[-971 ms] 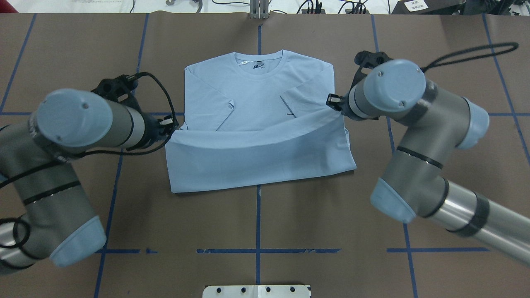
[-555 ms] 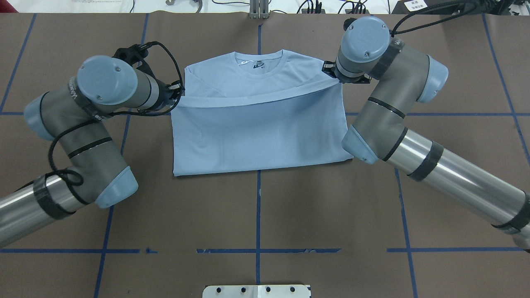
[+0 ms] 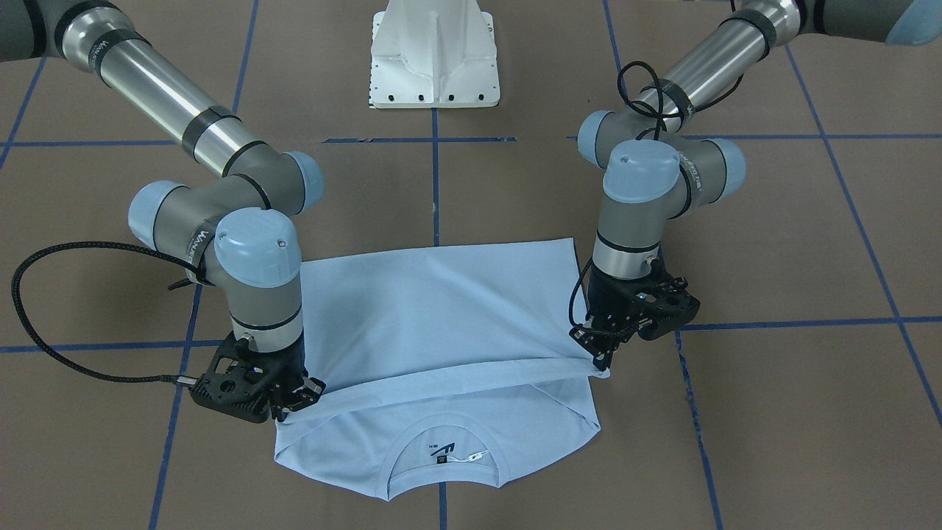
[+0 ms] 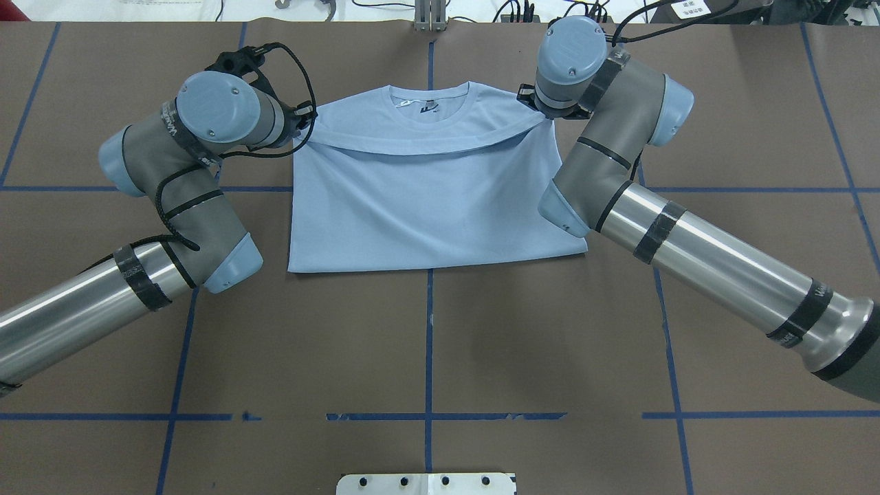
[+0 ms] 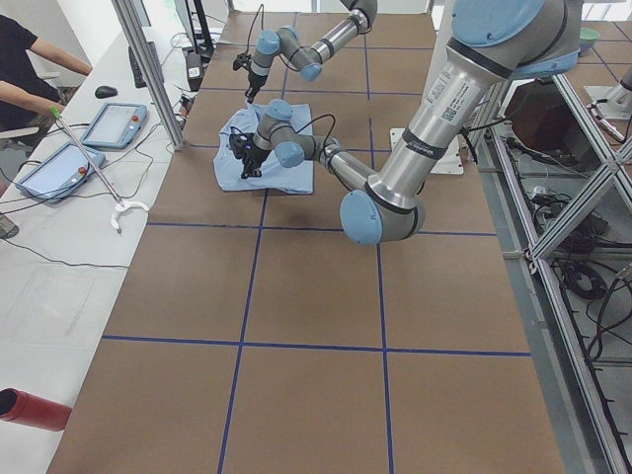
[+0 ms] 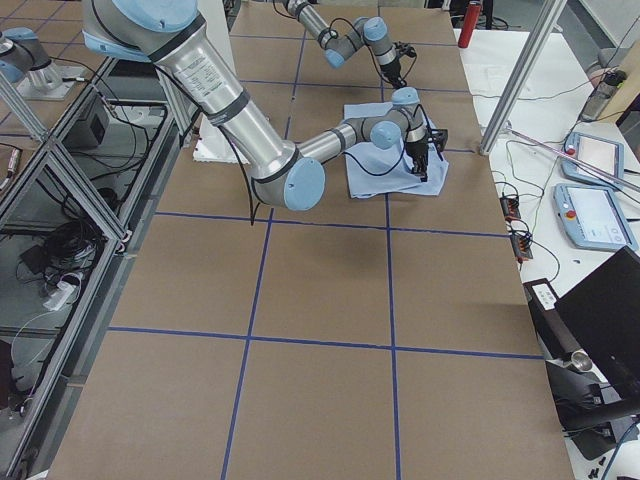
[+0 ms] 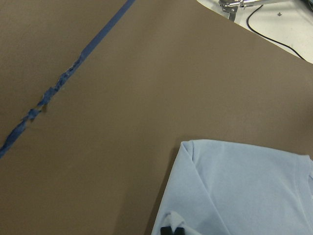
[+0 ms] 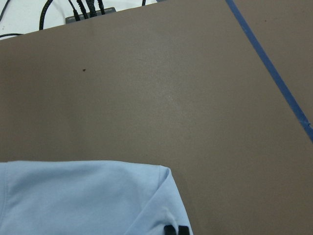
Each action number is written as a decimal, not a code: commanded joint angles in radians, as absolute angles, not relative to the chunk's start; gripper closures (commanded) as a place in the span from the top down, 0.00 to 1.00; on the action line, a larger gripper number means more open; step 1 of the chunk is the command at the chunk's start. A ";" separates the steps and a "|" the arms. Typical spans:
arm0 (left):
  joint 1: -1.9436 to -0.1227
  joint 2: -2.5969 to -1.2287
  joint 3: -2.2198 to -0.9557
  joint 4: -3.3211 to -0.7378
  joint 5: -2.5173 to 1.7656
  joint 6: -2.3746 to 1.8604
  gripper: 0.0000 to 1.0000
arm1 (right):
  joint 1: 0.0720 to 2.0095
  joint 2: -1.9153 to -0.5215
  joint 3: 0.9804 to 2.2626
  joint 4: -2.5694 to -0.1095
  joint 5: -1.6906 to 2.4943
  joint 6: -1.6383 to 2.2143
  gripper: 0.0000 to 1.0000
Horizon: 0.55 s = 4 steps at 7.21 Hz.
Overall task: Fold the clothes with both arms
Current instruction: 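Release the hem with both grippers and move the right gripper to the shirt's side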
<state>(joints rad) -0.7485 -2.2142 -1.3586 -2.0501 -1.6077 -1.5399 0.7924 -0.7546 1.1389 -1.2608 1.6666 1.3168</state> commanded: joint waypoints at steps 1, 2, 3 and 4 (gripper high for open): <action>-0.753 -2.223 -1.301 -2.101 -1.605 -1.528 0.06 | 0.789 -0.744 1.103 -1.244 1.629 1.319 0.00; -0.755 -2.226 -1.292 -2.103 -1.606 -1.526 0.18 | 0.784 -0.752 1.103 -1.244 1.628 1.319 0.00; -0.753 -2.224 -1.281 -2.108 -1.606 -1.526 0.18 | 0.784 -0.758 1.109 -1.240 1.626 1.324 0.00; -0.752 -2.227 -1.281 -2.108 -1.606 -1.526 0.27 | 0.784 -0.761 1.109 -1.221 1.626 1.328 0.07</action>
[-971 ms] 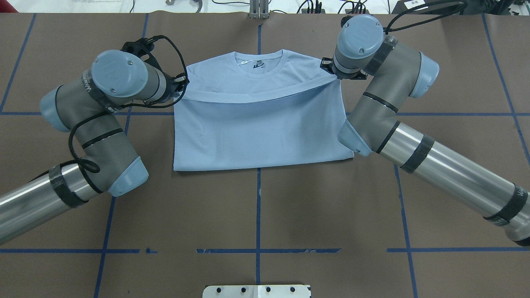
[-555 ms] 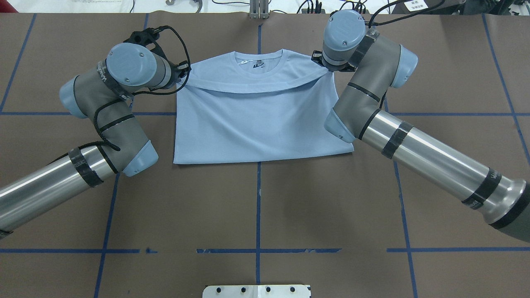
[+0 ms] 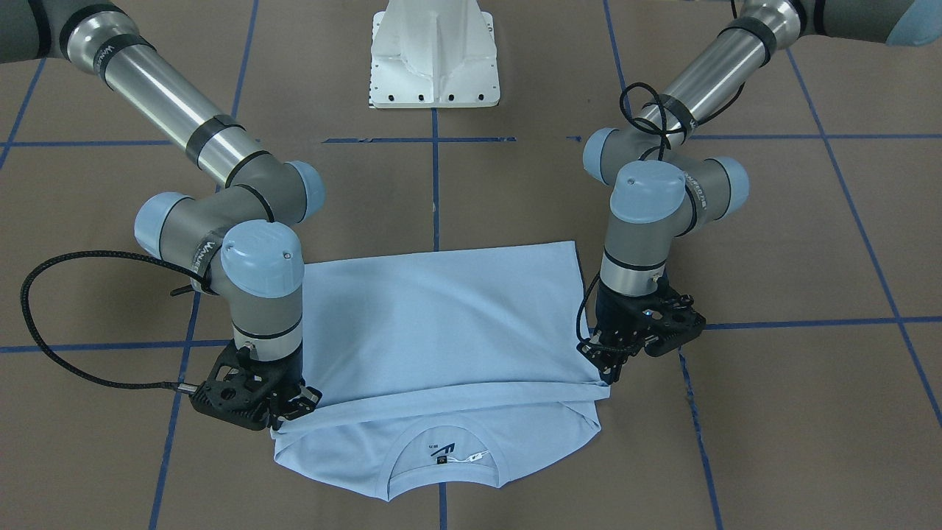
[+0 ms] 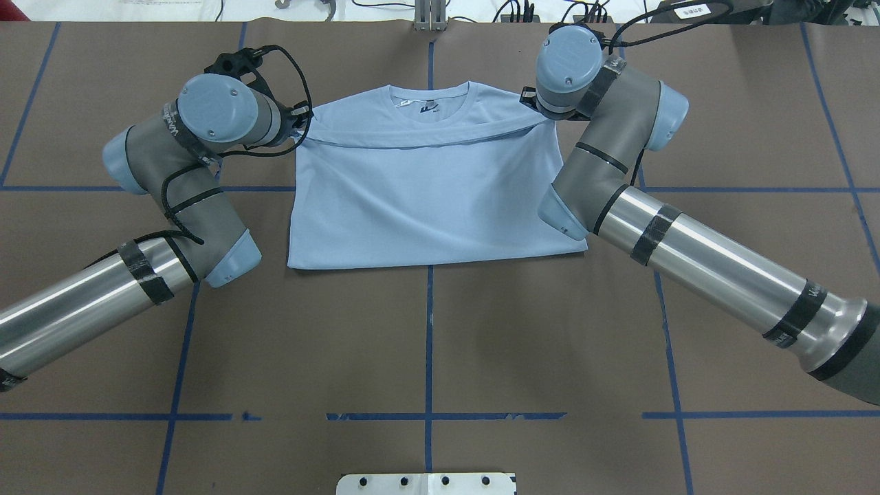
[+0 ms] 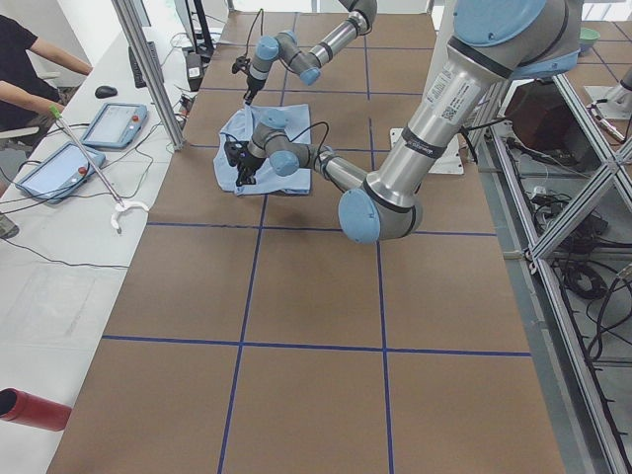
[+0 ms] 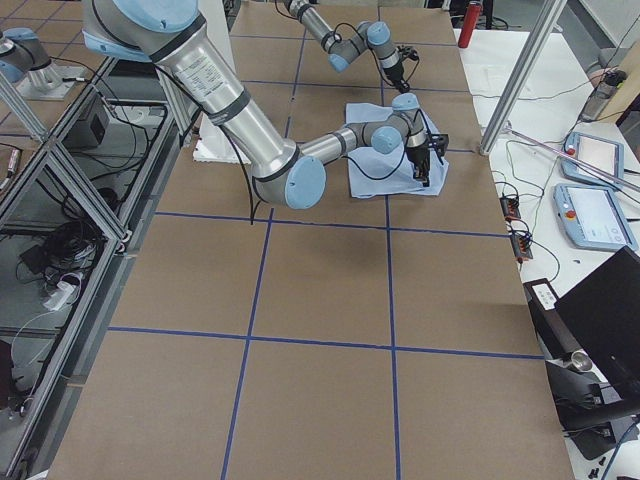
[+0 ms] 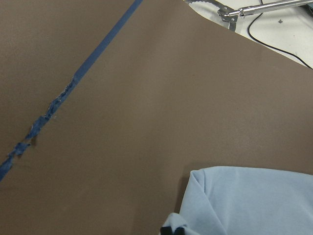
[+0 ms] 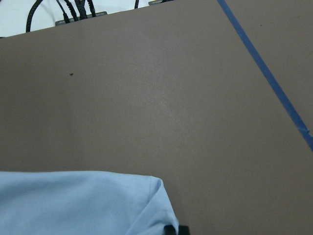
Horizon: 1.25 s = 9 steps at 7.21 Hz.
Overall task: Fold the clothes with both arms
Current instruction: 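Release the hem with both grippers and move the right gripper to the shirt's side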
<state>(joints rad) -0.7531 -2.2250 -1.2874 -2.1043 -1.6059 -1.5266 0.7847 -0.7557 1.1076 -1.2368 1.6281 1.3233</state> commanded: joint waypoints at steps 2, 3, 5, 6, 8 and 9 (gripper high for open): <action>-0.755 -2.227 -1.290 -2.112 -1.608 -1.514 0.33 | 0.779 -0.785 1.114 -1.197 1.626 1.331 0.36; -0.758 -2.224 -1.304 -2.137 -1.615 -1.513 0.33 | 0.781 -0.796 1.123 -1.171 1.628 1.335 0.48; -0.765 -2.211 -1.394 -2.140 -1.626 -1.511 0.33 | 0.787 -0.881 1.278 -1.161 1.693 1.366 0.58; -0.765 -2.185 -1.425 -2.144 -1.650 -1.511 0.34 | 0.779 -0.990 1.437 -1.166 1.776 1.441 0.65; -0.762 -2.178 -1.448 -2.141 -1.663 -1.511 0.34 | 0.680 -1.168 1.653 -1.160 1.783 1.651 0.71; -0.762 -2.178 -1.451 -2.141 -1.660 -1.511 0.34 | 0.639 -1.190 1.667 -1.161 1.760 1.672 0.71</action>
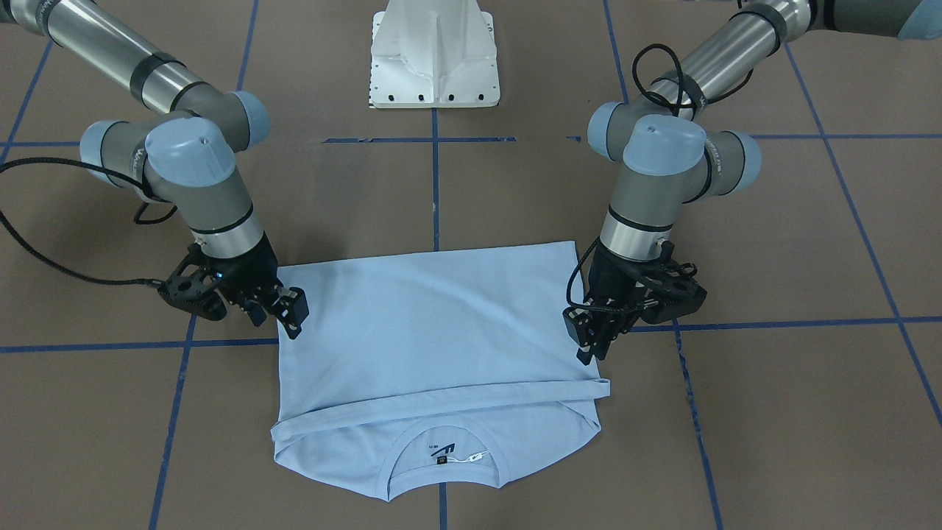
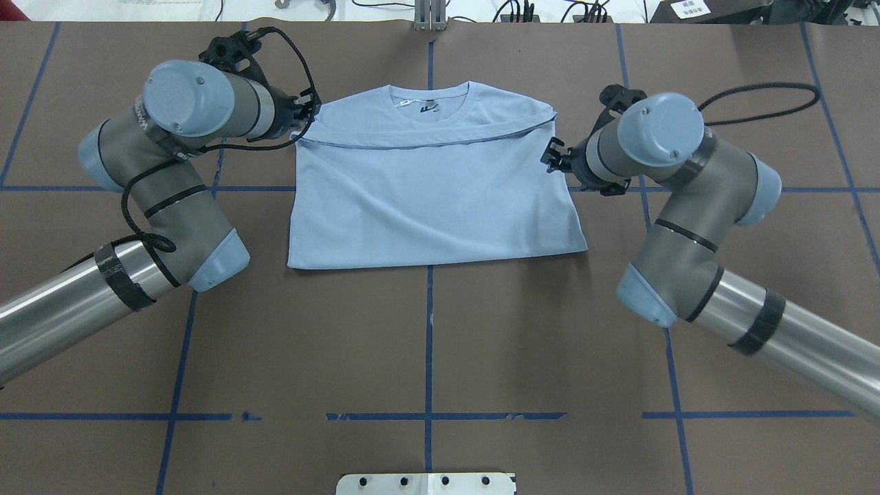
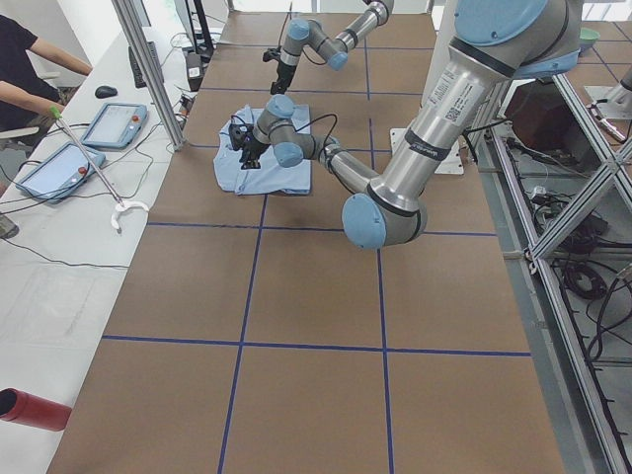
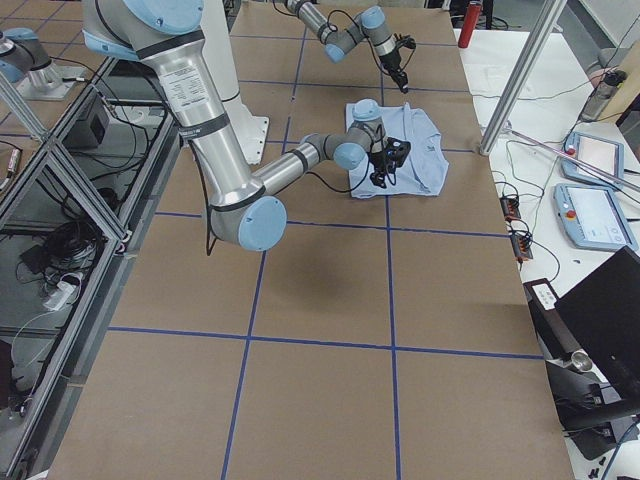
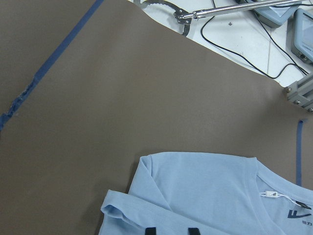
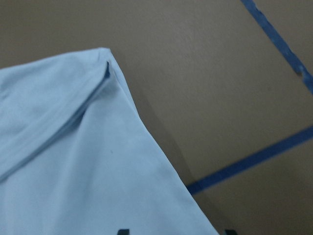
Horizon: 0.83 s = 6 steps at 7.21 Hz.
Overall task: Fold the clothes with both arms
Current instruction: 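Release the hem with both grippers and move the right gripper to the shirt's side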
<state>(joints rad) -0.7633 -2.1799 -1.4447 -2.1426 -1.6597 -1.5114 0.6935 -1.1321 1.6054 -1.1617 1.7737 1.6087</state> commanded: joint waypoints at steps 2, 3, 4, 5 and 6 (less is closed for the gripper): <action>-0.762 -2.178 -1.450 -2.144 -1.658 -1.509 0.35 | 0.614 -1.230 1.677 -1.164 1.740 1.671 0.71; -0.762 -2.178 -1.447 -2.141 -1.657 -1.509 0.35 | 0.600 -1.255 1.680 -1.160 1.736 1.671 0.71; -0.762 -2.178 -1.447 -2.140 -1.657 -1.509 0.35 | 0.594 -1.255 1.675 -1.157 1.738 1.672 0.69; -0.762 -2.177 -1.447 -2.141 -1.657 -1.509 0.35 | 0.594 -1.256 1.678 -1.157 1.738 1.671 0.56; -0.762 -2.178 -1.447 -2.141 -1.657 -1.509 0.35 | 0.594 -1.261 1.684 -1.157 1.740 1.672 0.01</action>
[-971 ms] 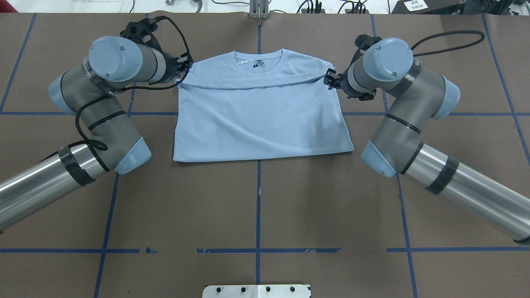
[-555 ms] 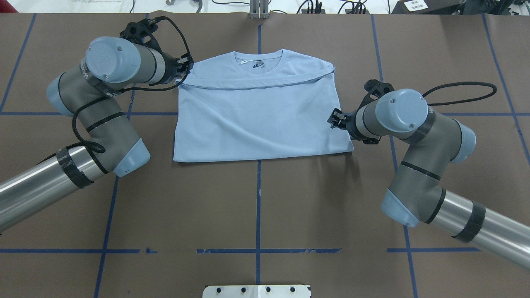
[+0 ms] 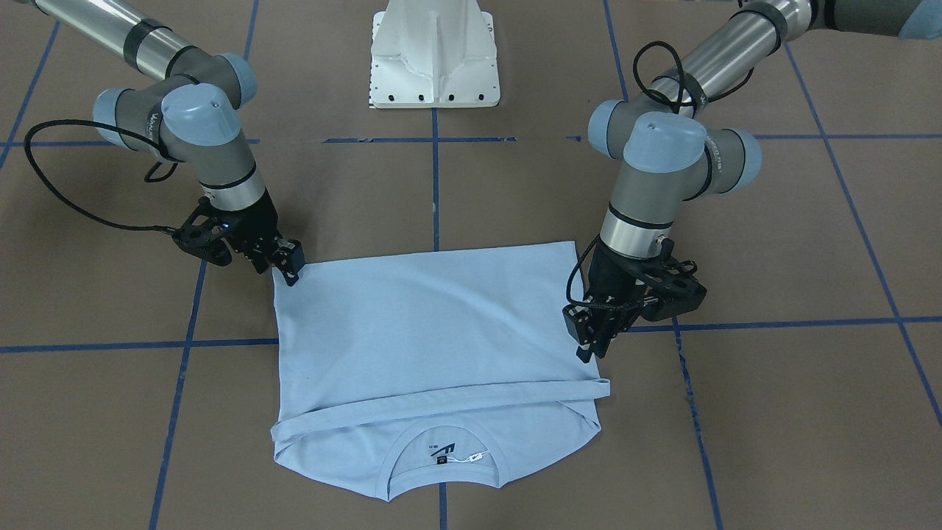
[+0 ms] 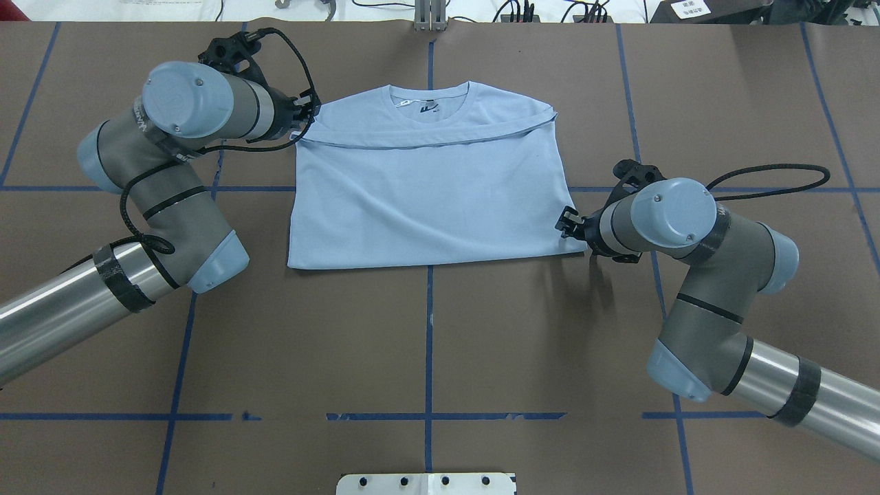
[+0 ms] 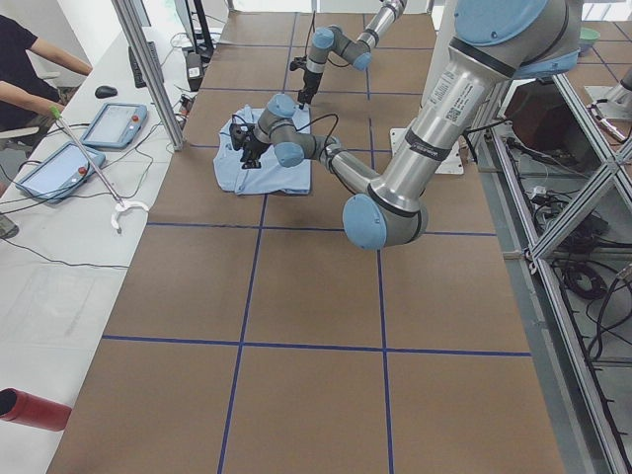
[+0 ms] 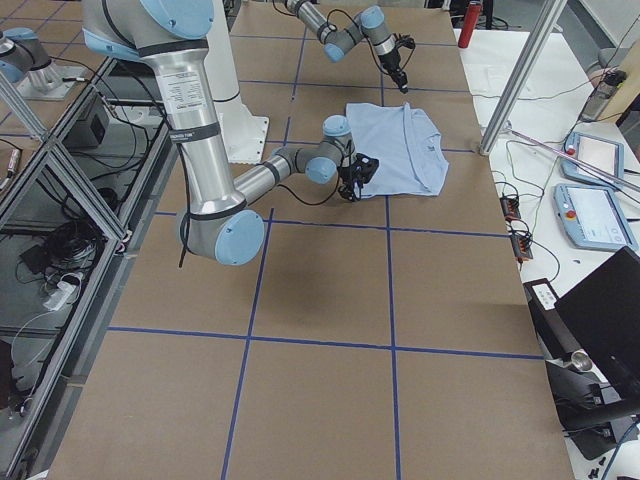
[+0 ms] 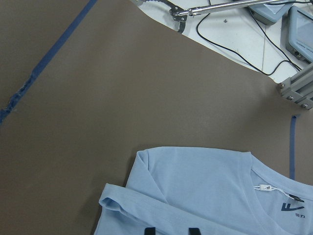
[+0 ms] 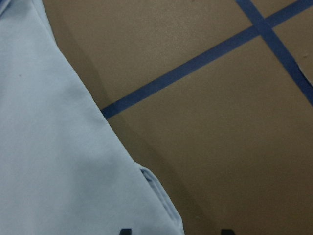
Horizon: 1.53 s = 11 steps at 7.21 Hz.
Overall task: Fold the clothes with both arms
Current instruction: 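Grasp the folded shirt with both grippers and rotate it on the table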
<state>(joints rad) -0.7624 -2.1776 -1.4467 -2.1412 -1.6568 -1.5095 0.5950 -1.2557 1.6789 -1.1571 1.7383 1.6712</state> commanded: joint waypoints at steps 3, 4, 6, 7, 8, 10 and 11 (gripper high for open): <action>-0.762 -2.177 -1.445 -2.143 -1.657 -1.509 0.36 | 0.595 -1.270 1.706 -1.157 1.747 1.669 0.00; -0.762 -2.177 -1.445 -2.141 -1.658 -1.509 0.36 | 0.595 -1.270 1.710 -1.157 1.749 1.669 0.00; -0.762 -2.178 -1.459 -2.140 -1.661 -1.511 0.36 | 0.591 -1.459 1.938 -1.166 1.793 1.678 0.00; -0.762 -2.178 -1.460 -2.141 -1.663 -1.511 0.36 | 0.568 -1.571 2.054 -1.163 1.855 1.716 0.00; -0.762 -2.178 -1.466 -2.141 -1.670 -1.511 0.36 | 0.513 -1.674 2.179 -1.164 1.905 1.751 0.00; -0.758 -2.169 -1.529 -2.135 -1.732 -1.526 0.37 | 0.323 -1.816 2.340 -1.164 1.981 1.753 0.00; -0.749 -2.149 -1.584 -2.131 -1.767 -1.534 0.41 | 0.199 -1.818 2.350 -1.164 1.996 1.753 0.00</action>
<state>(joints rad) -0.7572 -2.1666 -1.5283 -2.1359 -1.7280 -1.5239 0.3370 -1.7850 2.3038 -1.1643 1.9640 1.7508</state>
